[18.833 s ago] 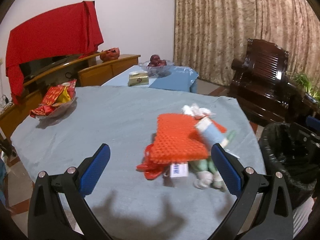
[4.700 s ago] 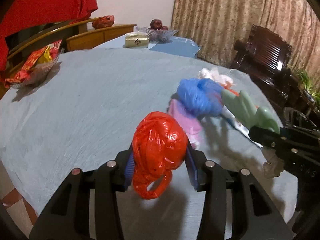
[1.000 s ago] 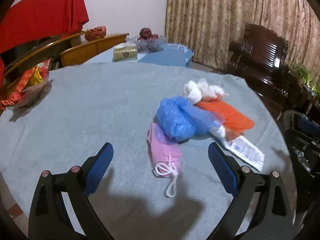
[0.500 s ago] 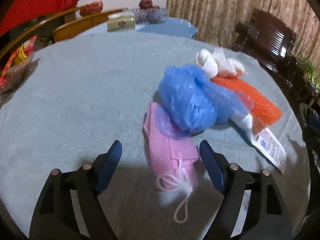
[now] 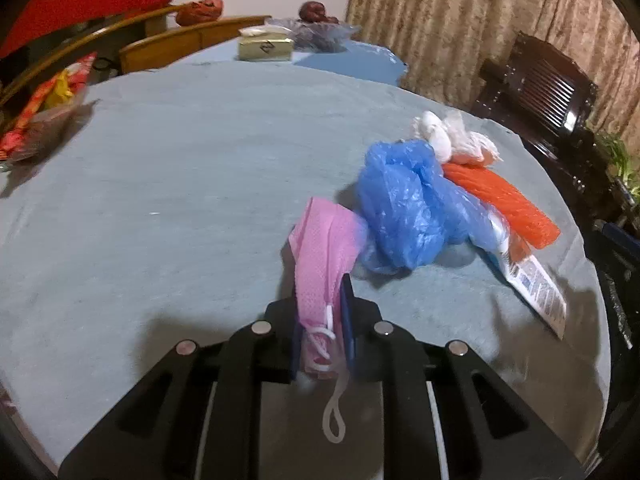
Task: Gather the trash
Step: 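Grasp the pink mask with the left tool while the right tool grasps the blue plastic bag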
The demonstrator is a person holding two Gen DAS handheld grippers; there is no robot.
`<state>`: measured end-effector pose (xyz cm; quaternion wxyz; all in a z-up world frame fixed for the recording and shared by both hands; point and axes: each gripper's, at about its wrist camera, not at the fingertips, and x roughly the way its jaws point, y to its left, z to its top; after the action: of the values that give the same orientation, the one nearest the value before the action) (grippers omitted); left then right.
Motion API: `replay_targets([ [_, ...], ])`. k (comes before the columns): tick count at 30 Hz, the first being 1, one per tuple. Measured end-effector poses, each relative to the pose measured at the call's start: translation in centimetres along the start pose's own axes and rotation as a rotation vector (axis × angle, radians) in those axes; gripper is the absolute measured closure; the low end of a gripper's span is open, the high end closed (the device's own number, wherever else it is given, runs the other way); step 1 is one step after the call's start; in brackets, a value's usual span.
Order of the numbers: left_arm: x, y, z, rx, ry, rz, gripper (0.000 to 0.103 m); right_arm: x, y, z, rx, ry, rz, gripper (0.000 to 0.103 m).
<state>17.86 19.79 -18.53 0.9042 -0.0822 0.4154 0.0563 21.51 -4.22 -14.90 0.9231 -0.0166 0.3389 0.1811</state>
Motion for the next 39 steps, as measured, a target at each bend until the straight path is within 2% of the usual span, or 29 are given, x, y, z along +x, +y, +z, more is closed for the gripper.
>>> replay_targets([
  [6, -1.4, 2.4, 0.9, -0.015, -0.054, 0.076, 0.087, 1.0, 2.1, 1.0, -0.030, -0.006, 0.034, 0.006],
  [14, -1.6, 4.6, 2.7, -0.035, -0.097, 0.102, 0.087, 3.8, 6.1, 2.5, -0.069, 0.006, 0.100, 0.006],
  [23, -0.4, 6.9, 3.1, -0.063, -0.101, 0.130, 0.087, 7.9, 9.9, 3.0, -0.130, 0.047, 0.123, 0.006],
  [35, 0.9, 8.9, 3.4, -0.079, -0.092, 0.142, 0.087, 12.4, 11.5, 2.4, -0.153, 0.148, 0.117, 0.007],
  [38, 1.0, 8.9, 3.3, -0.081, -0.091, 0.141, 0.087, 12.9, 11.8, 2.1, -0.175, 0.178, 0.121, 0.020],
  [39, 0.9, 8.9, 3.3, -0.082, -0.092, 0.141, 0.087, 12.9, 11.9, 2.0, -0.180, 0.182, 0.127, 0.028],
])
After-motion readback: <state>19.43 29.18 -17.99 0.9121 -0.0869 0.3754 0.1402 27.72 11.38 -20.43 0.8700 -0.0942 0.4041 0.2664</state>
